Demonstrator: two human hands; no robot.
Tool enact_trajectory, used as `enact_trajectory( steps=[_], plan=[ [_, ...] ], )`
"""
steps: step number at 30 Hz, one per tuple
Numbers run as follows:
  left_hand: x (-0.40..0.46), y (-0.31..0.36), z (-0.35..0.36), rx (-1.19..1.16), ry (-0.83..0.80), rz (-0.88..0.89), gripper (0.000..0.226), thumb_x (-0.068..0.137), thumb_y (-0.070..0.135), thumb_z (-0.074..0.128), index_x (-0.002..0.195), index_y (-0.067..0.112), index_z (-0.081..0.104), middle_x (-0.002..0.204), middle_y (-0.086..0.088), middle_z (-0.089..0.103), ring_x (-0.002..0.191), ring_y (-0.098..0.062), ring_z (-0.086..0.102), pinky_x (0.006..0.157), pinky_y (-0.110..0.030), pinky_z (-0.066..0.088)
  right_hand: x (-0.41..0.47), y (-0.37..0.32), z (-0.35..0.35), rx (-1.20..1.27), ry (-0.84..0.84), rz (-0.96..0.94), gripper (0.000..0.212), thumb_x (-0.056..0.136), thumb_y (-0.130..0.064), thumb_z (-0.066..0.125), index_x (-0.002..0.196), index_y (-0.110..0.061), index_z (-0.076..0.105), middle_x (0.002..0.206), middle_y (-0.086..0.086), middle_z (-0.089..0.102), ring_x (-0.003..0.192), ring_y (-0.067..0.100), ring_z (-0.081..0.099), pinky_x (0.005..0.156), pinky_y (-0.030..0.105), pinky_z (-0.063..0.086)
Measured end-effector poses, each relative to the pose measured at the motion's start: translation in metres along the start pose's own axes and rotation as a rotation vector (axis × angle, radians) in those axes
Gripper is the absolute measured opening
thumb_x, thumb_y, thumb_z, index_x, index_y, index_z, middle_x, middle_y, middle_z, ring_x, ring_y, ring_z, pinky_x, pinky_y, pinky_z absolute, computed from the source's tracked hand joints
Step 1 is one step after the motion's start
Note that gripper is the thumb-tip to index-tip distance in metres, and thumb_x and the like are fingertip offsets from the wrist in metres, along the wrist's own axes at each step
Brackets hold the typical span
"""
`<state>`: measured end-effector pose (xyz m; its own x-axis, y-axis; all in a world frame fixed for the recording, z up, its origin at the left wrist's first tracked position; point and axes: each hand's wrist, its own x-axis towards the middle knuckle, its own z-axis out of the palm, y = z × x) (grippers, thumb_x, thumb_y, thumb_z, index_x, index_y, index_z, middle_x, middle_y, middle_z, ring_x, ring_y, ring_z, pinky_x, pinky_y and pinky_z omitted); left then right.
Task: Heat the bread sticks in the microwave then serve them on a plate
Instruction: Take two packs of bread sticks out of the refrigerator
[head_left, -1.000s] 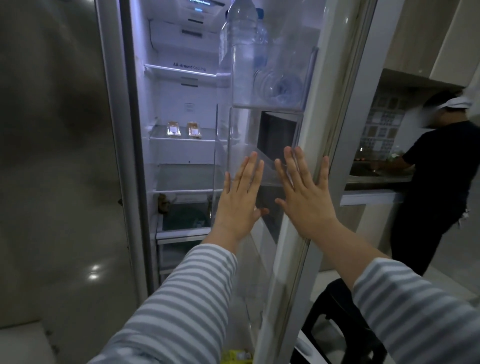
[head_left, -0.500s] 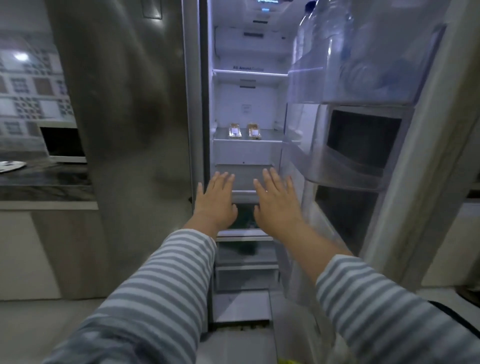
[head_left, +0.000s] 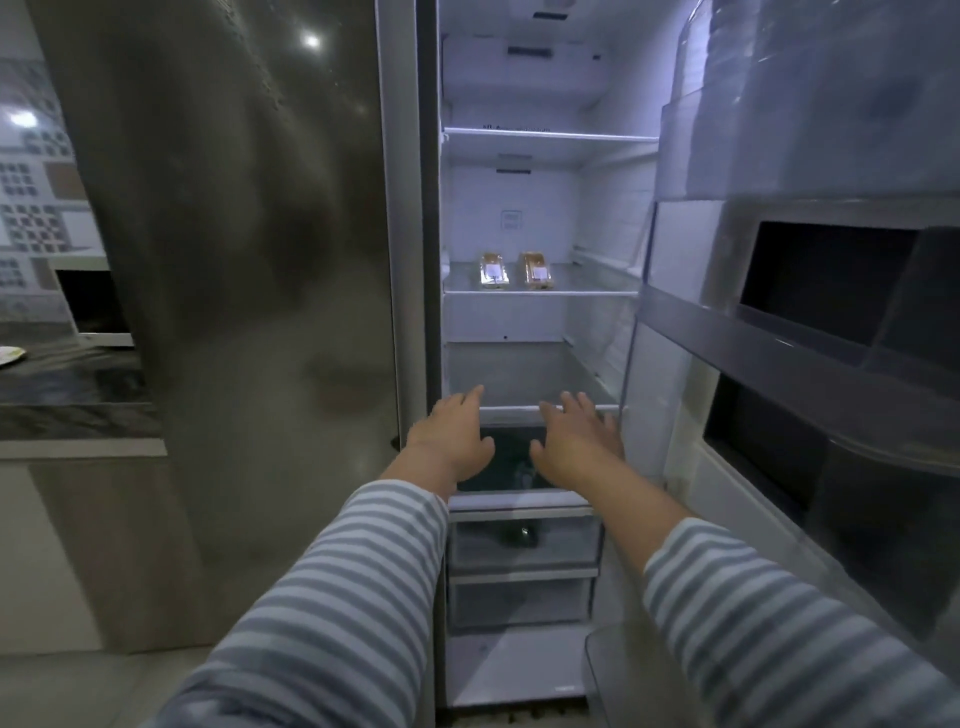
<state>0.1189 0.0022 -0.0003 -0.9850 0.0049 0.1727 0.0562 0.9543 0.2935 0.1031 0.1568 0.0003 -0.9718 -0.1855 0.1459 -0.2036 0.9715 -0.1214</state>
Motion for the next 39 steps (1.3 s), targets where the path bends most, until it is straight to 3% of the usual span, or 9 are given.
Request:
enact_trajectory(
  steps=[8, 14, 27, 31, 34, 37, 39],
  plan=[
    [0.123, 0.005, 0.009, -0.029, 0.067, -0.002, 0.060, 0.090, 0.030, 0.055, 0.144, 0.020, 0.032, 0.147, -0.004, 0.038, 0.133, -0.025, 0.039, 0.105, -0.042, 0.039, 0.126, 0.021, -0.002, 0.082, 0.047, 0.073, 0.053, 0.093, -0.036, 0.046, 0.143, -0.019, 0.037, 0.149, 0.009, 0.034, 0.139, 0.029, 0.025, 0.111, 0.049, 0.028],
    [0.219, 0.009, -0.001, -0.079, 0.215, 0.015, 0.053, 0.091, 0.028, 0.053, 0.141, 0.019, 0.037, 0.144, -0.004, 0.041, 0.130, -0.024, 0.042, 0.103, -0.040, 0.039, 0.223, 0.028, -0.017, 0.170, 0.145, 0.077, 0.050, 0.093, -0.038, 0.047, 0.139, -0.018, 0.044, 0.143, 0.009, 0.042, 0.133, 0.028, 0.036, 0.107, 0.044, 0.035],
    [0.431, -0.016, -0.014, -0.114, 0.510, -0.034, 0.045, 0.088, 0.022, 0.048, 0.133, 0.019, 0.044, 0.141, -0.001, 0.041, 0.135, -0.020, 0.033, 0.104, -0.042, 0.037, 0.426, 0.042, -0.036, 0.308, 0.322, 0.029, 0.040, 0.094, -0.038, 0.043, 0.133, -0.029, 0.049, 0.134, 0.007, 0.049, 0.127, 0.030, 0.041, 0.102, 0.042, 0.039],
    [0.483, -0.023, -0.007, -0.095, 0.507, -0.076, 0.053, 0.085, 0.033, 0.052, 0.135, 0.019, 0.044, 0.146, -0.005, 0.035, 0.136, -0.027, 0.029, 0.105, -0.044, 0.037, 0.477, 0.047, -0.026, 0.375, 0.346, 0.024, 0.041, 0.093, -0.040, 0.044, 0.134, -0.038, 0.047, 0.132, 0.004, 0.049, 0.126, 0.030, 0.042, 0.104, 0.043, 0.038],
    [0.507, -0.024, -0.002, -0.126, 0.454, -0.164, 0.060, 0.083, 0.045, 0.056, 0.138, 0.026, 0.038, 0.152, -0.006, 0.020, 0.135, -0.034, 0.029, 0.103, -0.047, 0.038, 0.508, 0.052, -0.019, 0.378, 0.337, 0.072, 0.048, 0.092, -0.045, 0.045, 0.138, -0.034, 0.041, 0.142, 0.008, 0.041, 0.128, 0.035, 0.040, 0.106, 0.043, 0.036],
    [0.521, -0.026, 0.002, -0.190, 0.396, -0.224, 0.061, 0.080, 0.046, 0.061, 0.134, 0.032, 0.037, 0.153, -0.004, 0.012, 0.125, -0.039, 0.041, 0.092, -0.045, 0.043, 0.530, 0.057, -0.017, 0.399, 0.285, 0.090, 0.063, 0.090, -0.052, 0.048, 0.146, -0.040, 0.024, 0.152, 0.013, 0.026, 0.133, 0.037, 0.038, 0.107, 0.042, 0.035],
    [0.526, -0.030, 0.004, -0.216, 0.372, -0.245, 0.063, 0.079, 0.043, 0.062, 0.135, 0.036, 0.035, 0.156, -0.004, 0.006, 0.119, -0.039, 0.049, 0.090, -0.042, 0.045, 0.538, 0.059, -0.015, 0.456, 0.248, 0.094, 0.068, 0.088, -0.053, 0.050, 0.147, -0.043, 0.019, 0.150, 0.014, 0.026, 0.134, 0.036, 0.038, 0.107, 0.040, 0.036]
  ],
)
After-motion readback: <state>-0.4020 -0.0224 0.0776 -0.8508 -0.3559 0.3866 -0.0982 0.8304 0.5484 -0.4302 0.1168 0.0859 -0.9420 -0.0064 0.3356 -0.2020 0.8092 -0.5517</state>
